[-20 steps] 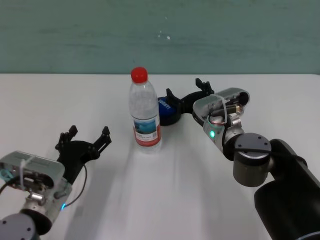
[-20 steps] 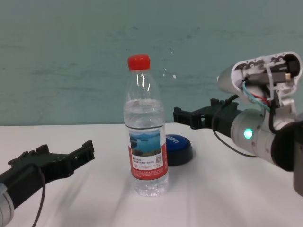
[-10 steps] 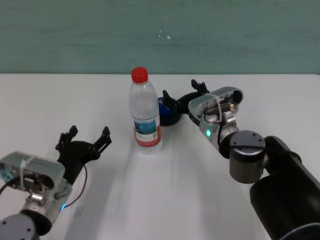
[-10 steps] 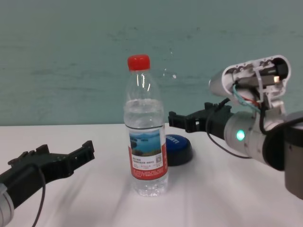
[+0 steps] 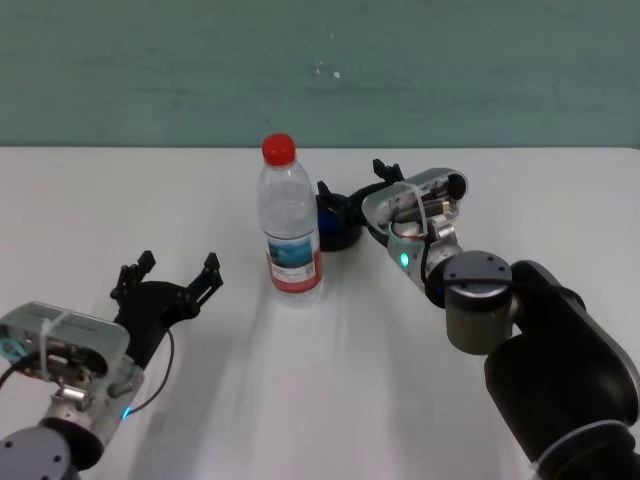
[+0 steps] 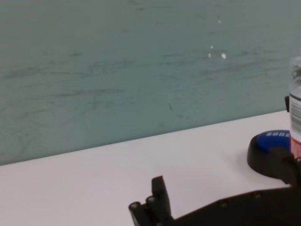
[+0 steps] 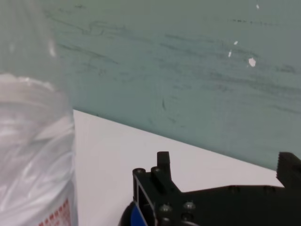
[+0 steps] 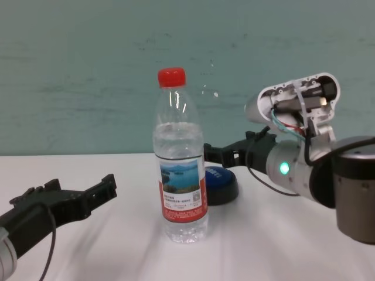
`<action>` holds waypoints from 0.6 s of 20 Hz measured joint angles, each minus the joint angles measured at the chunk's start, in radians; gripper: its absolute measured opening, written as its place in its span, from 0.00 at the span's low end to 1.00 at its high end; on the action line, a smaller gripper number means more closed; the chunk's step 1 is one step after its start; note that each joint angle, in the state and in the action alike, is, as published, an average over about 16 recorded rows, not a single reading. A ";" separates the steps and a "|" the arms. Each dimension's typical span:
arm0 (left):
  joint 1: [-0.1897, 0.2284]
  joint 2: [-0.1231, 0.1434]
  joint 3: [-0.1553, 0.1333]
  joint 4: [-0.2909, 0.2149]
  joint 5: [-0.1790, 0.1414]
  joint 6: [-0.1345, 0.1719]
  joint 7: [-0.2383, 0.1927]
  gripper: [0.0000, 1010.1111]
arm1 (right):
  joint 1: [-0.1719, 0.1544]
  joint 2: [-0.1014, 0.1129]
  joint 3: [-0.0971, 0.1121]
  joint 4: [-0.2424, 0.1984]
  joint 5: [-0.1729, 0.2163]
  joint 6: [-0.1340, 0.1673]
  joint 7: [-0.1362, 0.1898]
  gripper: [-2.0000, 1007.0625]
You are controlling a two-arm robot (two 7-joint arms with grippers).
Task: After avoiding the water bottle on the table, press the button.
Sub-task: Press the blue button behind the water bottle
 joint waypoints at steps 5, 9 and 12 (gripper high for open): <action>0.000 0.000 0.000 0.000 0.000 0.000 0.000 0.99 | 0.024 -0.006 -0.007 0.039 -0.014 -0.006 -0.004 1.00; 0.000 0.000 0.000 0.000 0.000 0.000 0.000 0.99 | 0.037 -0.009 -0.012 0.062 -0.026 -0.009 -0.006 1.00; 0.000 0.000 0.000 0.000 0.000 0.000 0.000 0.99 | 0.045 -0.010 -0.016 0.077 -0.035 -0.012 -0.008 1.00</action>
